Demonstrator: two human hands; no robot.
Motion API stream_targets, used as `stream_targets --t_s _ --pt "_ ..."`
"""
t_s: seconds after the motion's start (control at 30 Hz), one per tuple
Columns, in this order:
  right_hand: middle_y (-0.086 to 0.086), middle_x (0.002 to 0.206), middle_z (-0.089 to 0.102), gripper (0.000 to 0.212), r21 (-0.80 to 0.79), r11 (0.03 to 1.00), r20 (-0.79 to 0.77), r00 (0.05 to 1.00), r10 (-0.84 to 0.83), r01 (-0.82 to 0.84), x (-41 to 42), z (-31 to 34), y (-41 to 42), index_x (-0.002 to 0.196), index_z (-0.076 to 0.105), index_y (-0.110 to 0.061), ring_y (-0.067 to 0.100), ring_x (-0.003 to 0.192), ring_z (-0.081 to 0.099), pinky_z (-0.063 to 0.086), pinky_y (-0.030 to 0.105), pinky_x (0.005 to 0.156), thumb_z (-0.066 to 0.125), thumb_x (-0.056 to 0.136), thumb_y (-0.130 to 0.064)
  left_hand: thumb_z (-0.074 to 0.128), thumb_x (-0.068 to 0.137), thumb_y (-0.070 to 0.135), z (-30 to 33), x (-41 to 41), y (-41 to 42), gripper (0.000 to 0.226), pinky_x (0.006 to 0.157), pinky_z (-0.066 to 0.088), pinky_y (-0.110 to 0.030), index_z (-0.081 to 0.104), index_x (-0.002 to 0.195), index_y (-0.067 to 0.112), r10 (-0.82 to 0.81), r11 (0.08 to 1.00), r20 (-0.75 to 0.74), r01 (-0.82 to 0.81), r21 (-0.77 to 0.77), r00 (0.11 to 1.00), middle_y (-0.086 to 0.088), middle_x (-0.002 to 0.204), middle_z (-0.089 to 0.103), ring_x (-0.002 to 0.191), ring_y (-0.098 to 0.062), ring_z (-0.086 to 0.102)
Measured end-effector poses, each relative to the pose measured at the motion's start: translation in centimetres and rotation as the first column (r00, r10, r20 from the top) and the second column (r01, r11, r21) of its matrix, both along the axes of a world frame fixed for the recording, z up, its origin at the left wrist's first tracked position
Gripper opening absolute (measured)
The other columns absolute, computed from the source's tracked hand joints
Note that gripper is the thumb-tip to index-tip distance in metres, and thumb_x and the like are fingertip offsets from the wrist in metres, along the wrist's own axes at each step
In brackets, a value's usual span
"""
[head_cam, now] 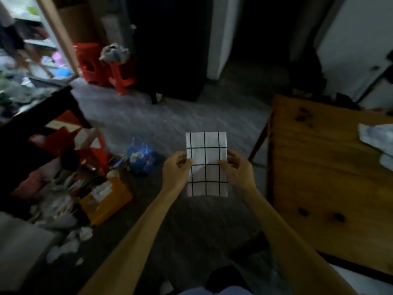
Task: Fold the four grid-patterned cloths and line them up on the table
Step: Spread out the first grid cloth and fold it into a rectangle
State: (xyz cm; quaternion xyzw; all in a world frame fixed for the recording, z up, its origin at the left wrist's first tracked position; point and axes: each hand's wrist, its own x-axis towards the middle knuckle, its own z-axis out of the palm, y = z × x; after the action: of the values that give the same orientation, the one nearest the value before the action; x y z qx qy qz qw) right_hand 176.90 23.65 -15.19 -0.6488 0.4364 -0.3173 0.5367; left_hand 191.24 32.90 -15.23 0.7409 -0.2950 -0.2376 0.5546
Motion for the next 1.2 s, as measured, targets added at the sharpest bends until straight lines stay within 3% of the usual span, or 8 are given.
stream_targets --t_s 0.33,0.47,0.6,0.7,0.77,0.83,0.97,1.2 --pt "-0.005 0.108 0.067 0.036 -0.046 0.937 -0.044 0.937 -0.347 0.345 -2.6 -1.3 -4.6 0.125 0.057 -0.016 0.004 0.096 0.064 0.055 0.021 0.077 0.063 0.089 -0.017 0.061 0.09 0.015 -0.8 0.5 -10.5 0.018 0.073 0.052 -0.018 0.062 0.108 0.017 -0.38 0.925 -0.043 0.38 -0.017 0.924 0.009 0.094 0.066 0.088 -0.004 0.064" --pt "-0.009 0.108 0.065 0.031 -0.033 0.888 -0.018 0.888 -0.46 0.459 -6.1 -2.0 -8.2 0.121 0.057 -0.021 0.006 0.101 0.062 0.055 0.031 0.087 0.062 0.09 -0.017 0.061 0.09 0.014 -1.5 -2.4 -17.1 0.02 0.072 0.051 -0.016 0.062 0.11 0.011 -0.53 0.848 0.011 0.53 0.013 0.848 0.002 0.099 0.067 0.088 -0.005 0.063" --pt "-0.017 0.102 0.063 0.03 0.041 0.843 0.068 0.84 -0.539 0.537 -9.7 -3.3 -12.4 0.113 0.056 -0.034 -0.001 0.097 0.062 0.054 0.026 0.082 0.06 0.091 -0.016 0.063 0.089 0.015 -2.3 -6.1 -23.7 0.021 0.076 0.051 -0.021 0.062 0.11 0.013 -0.631 0.775 0.058 0.629 0.06 0.773 0.004 0.099 0.064 0.087 -0.007 0.062" --pt "-0.015 0.104 0.063 0.032 0.124 0.784 0.139 0.772 -0.62 0.608 -11.8 -4.3 -15.2 0.113 0.055 -0.036 -0.004 0.093 0.063 0.055 0.021 0.072 0.059 0.091 -0.013 0.062 0.089 0.012 -2.6 -8.7 -28.4 0.026 0.078 0.051 -0.022 0.061 0.115 0.01 -0.697 0.715 0.064 0.688 0.119 0.714 0.003 0.101 0.062 0.092 -0.012 0.061" --pt "-0.009 0.11 0.063 0.032 0.162 0.747 0.156 0.731 -0.664 0.644 -13.3 -4.8 -16.9 0.118 0.055 -0.029 0.005 0.098 0.065 0.057 0.027 0.074 0.059 0.091 -0.012 0.063 0.089 0.01 -2.8 -10.6 -31.6 0.027 0.073 0.048 -0.014 0.06 0.116 0.008 -0.742 0.67 0.09 0.731 0.132 0.664 0.001 0.102 0.062 0.091 -0.011 0.06" --pt "-0.002 0.115 0.063 0.033 0.19 0.708 0.169 0.688 -0.706 0.68 -14.9 -5.1 -18.4 0.12 0.055 -0.023 0.013 0.102 0.065 0.058 0.034 0.079 0.06 0.09 -0.012 0.063 0.089 0.011 -3.0 -12.7 -34.6 0.031 0.076 0.048 -0.017 0.059 0.119 0.007 -0.782 0.623 0.108 0.765 0.162 0.614 0.0 0.105 0.061 0.093 -0.011 0.059" --pt "0.0 0.116 0.063 0.035 0.237 0.593 0.118 0.583 -0.804 0.769 -18.1 -6.1 -20.2 0.124 0.054 -0.019 0.014 0.101 0.066 0.058 0.036 0.081 0.061 0.09 -0.013 0.063 0.09 0.015 -4.2 -16.9 -38.6 0.034 0.084 0.05 -0.028 0.057 0.123 0.009 -0.861 0.507 0.091 0.836 0.209 0.5 -0.001 0.111 0.059 0.101 -0.014 0.057" --pt "-0.002 0.114 0.063 0.032 0.31 0.383 0.003 0.402 -0.915 0.87 -21.0 -8.4 -23.0 0.121 0.056 -0.022 0.013 0.102 0.064 0.057 0.036 0.084 0.061 0.09 -0.014 0.061 0.091 0.016 -7.3 -21.6 -43.9 0.032 0.077 0.046 -0.021 0.057 0.122 0.01 -0.951 0.306 0.054 0.912 0.274 0.303 -0.006 0.117 0.061 0.1 -0.01 0.054"
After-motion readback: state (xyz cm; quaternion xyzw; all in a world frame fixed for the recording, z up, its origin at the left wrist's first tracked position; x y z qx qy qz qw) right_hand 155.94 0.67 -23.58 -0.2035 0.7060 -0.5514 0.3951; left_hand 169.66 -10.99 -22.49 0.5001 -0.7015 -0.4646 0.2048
